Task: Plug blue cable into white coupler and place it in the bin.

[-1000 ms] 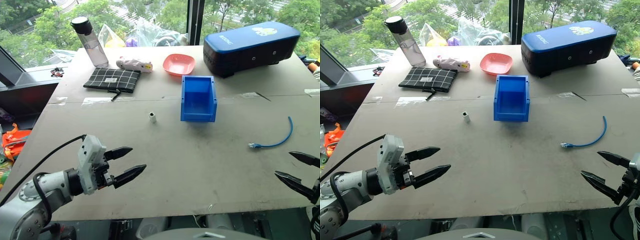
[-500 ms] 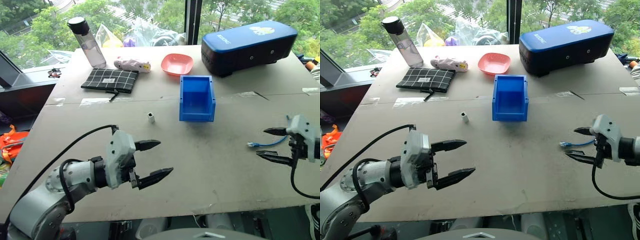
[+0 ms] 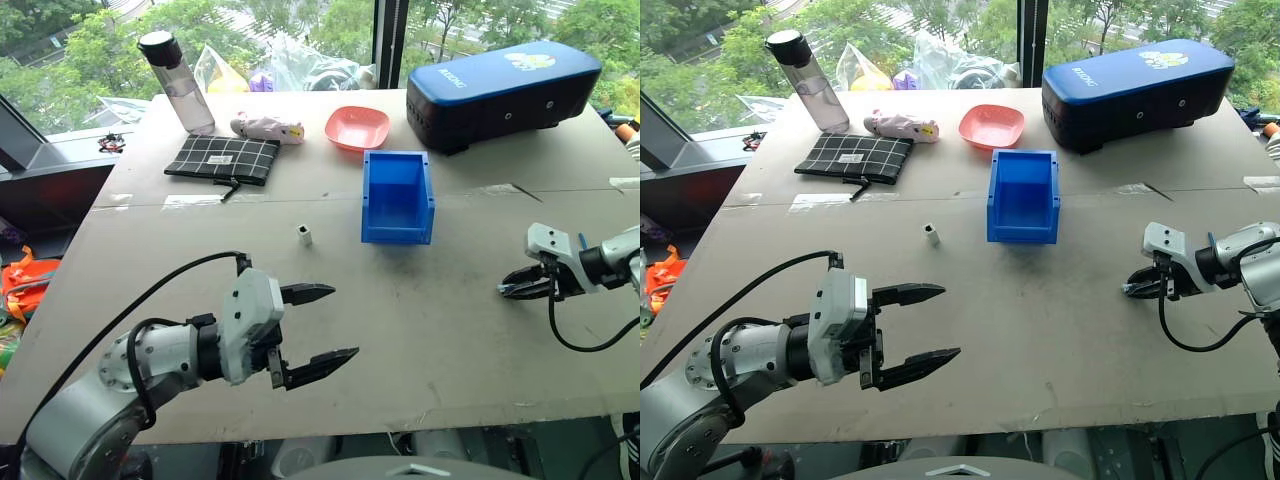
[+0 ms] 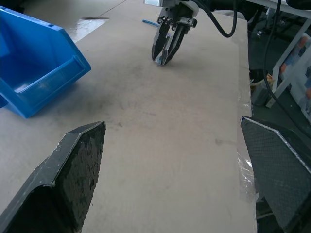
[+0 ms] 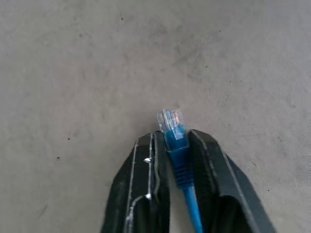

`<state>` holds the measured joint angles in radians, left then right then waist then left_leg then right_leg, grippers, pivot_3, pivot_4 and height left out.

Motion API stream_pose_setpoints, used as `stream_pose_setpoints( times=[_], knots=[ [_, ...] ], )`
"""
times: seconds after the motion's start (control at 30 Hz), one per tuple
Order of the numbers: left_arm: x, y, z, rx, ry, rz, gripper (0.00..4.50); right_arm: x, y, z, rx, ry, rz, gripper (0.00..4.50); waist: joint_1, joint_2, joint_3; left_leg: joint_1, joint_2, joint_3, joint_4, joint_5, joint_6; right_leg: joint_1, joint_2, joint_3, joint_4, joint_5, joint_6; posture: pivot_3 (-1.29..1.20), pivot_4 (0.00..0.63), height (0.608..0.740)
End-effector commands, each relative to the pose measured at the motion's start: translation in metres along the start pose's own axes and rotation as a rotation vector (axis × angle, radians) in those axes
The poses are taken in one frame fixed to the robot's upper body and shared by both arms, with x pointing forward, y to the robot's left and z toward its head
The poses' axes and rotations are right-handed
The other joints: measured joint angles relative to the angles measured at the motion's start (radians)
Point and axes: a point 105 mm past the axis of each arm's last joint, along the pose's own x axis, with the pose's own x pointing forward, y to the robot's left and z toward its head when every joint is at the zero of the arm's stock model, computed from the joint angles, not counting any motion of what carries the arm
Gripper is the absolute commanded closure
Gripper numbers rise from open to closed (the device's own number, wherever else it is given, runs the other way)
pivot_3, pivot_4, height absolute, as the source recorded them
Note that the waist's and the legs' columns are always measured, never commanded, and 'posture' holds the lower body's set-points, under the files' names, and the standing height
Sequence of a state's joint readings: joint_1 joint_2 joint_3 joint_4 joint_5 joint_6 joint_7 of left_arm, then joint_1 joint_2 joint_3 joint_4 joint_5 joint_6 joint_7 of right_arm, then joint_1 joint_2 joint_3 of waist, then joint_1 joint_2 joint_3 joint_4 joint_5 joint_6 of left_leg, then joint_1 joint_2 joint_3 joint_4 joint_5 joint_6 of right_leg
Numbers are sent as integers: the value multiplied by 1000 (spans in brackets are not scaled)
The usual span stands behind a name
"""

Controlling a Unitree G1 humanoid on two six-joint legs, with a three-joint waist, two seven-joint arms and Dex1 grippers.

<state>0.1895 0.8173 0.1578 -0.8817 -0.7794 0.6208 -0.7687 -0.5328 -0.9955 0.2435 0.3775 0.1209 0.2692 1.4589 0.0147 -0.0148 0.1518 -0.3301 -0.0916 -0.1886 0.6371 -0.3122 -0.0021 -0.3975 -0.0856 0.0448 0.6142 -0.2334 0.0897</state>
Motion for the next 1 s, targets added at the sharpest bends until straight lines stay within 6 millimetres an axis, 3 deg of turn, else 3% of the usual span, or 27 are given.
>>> stream_pose_setpoints(
  times=[0.03, 0.13, 0.2, 0.33, 0.57, 0.63, 0.67, 0.8, 0.93, 1.0],
  knots=[
    [-3, -1, 7, 49, -18, 4, 0, 4, 9, -5, -7, 5, 53, 4389, 1, 0, 0, 0, 0, 0, 0, 0, 0, 0, 0, 0, 0, 0, 0, 0, 150, 740],
    [-5, 1, 4, 46, -8, 12, 0, 8, 15, 11, -87, -24, 68, 4389, 0, 0, 0, 0, 0, 0, 0, 0, 0, 0, 0, 0, 0, 0, 0, 0, 150, 740],
    [-7, 4, 2, 35, -5, 24, 0, 14, 21, 32, -136, -71, 86, 4389, -1, 0, -1, 0, 0, 0, 0, 0, 0, 0, 0, 0, 0, 0, 0, 0, 150, 740],
    [-11, 9, -2, 34, 10, 60, 0, 48, 40, 86, -248, -128, 137, 4389, -13, 1, -1, 1, 4, 2, 0, 0, 0, -1, 0, 2, 1, 1, -1, 0, 150, 740],
    [-8, 13, -2, 84, 50, 90, 0, 95, 54, 126, -370, -91, 177, 4389, 2, -1, -1, 0, 4, 2, 0, 0, 0, -3, 5, 2, 1, 1, -2, 0, 150, 740],
    [-3, 13, -2, 81, 67, 86, 0, 101, 52, 127, -402, -75, 170, 4389, 2, -1, -1, 0, 5, 2, 0, 0, 0, -3, 5, 2, 1, 2, -3, 0, 150, 740],
    [0, 13, -2, 76, 77, 80, 0, 103, 51, 127, -412, -73, 172, 3614, 3, -1, -1, 0, 5, 2, 0, 0, 0, -3, 5, 2, 1, 2, -3, 0, 150, 740],
    [13, 22, -2, 67, 87, 45, 0, 99, 52, 121, -393, -94, 183, 1956, -1, -3, -3, 0, 5, 2, 0, 0, -1, -4, 6, 2, 2, 2, -3, 0, 150, 740],
    [26, 32, -9, 71, 119, 8, 0, 76, 50, 121, -315, -225, 135, 68, 1, -2, -2, 1, 5, 1, 1, 1, -3, -4, 6, 2, 5, 3, -4, 0, 150, 740],
    [36, 39, -17, 69, 141, 2, 0, 58, 53, 116, -248, -315, 110, 20, 4, -1, -2, 0, 4, 1, 1, 1, -3, -4, 6, 1, 6, 3, -4, 0, 150, 740]
  ],
)
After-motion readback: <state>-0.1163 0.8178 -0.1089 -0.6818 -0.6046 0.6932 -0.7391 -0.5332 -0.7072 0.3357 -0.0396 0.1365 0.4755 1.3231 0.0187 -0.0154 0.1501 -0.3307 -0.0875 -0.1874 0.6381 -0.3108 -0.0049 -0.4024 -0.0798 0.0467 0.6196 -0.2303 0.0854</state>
